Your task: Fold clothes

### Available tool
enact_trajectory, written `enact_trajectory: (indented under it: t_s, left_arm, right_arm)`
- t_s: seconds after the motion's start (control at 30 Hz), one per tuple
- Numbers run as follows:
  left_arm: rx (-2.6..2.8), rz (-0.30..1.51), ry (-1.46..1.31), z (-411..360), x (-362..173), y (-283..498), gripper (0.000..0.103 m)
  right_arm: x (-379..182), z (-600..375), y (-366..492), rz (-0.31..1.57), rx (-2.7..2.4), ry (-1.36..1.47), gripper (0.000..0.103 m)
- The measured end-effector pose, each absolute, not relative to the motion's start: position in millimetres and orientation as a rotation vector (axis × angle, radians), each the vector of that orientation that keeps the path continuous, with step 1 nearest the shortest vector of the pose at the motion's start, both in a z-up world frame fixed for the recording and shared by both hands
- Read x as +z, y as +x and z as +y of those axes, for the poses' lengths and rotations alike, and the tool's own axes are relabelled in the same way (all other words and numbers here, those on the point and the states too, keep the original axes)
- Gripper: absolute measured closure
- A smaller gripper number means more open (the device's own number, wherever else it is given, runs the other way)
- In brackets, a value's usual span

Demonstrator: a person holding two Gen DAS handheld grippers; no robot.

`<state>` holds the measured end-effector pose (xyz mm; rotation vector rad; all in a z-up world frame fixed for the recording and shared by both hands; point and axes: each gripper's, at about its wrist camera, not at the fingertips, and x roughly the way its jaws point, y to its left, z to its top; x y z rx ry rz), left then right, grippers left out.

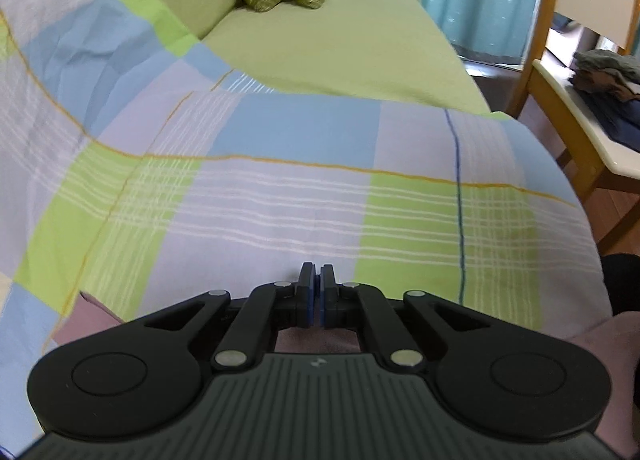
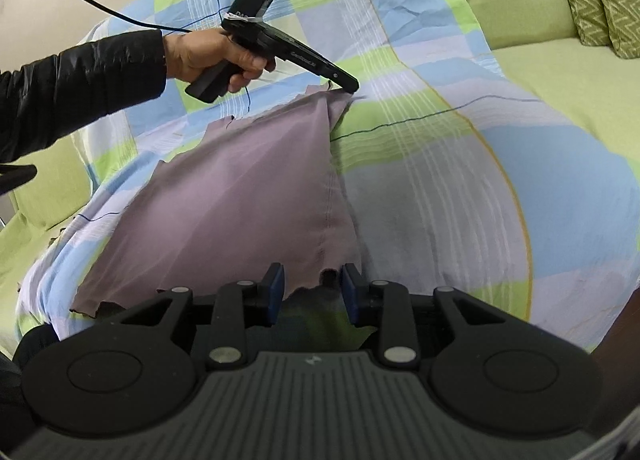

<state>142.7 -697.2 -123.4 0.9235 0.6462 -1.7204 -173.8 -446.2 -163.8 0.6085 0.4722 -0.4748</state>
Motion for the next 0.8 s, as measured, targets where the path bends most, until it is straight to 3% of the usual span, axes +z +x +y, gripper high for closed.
enact_trajectory:
  t_s: [0.37,0.57,0.6,0.67,0.8]
  left_arm:
    - [-1.692,0.714,0.831,-696.5,-130.7,152.5,0.103]
    - [-1.702,0.697,0.868,-692.8,-128.1,151.1,0.103]
    - [-1.707,0.684,0.886,-691.3,-127.8,149.2,0.102]
    - [-1.717,0.66,0.914,-688.3,-127.1,146.7,0.097]
    - [-1.733,0.639,0.968,-683.9,-127.8,145.2,0.062]
  right_arm:
    - [-151.7,-448.4,-157.8,0.468,-0.58,0.474,0.076]
    - [-165.3,-455.3,-138.6,0.591,-0.544,0.452,0.076]
    - [-167.4,-454.3,-134.8,0.615,-0.543,0.431,0.085]
    - [-167.4,-453.9,-134.2,0.628,-0.556,0.408,0.099]
    - [-164.0,-463.7,-154.3,0.566,-0.621,0.478,0.103]
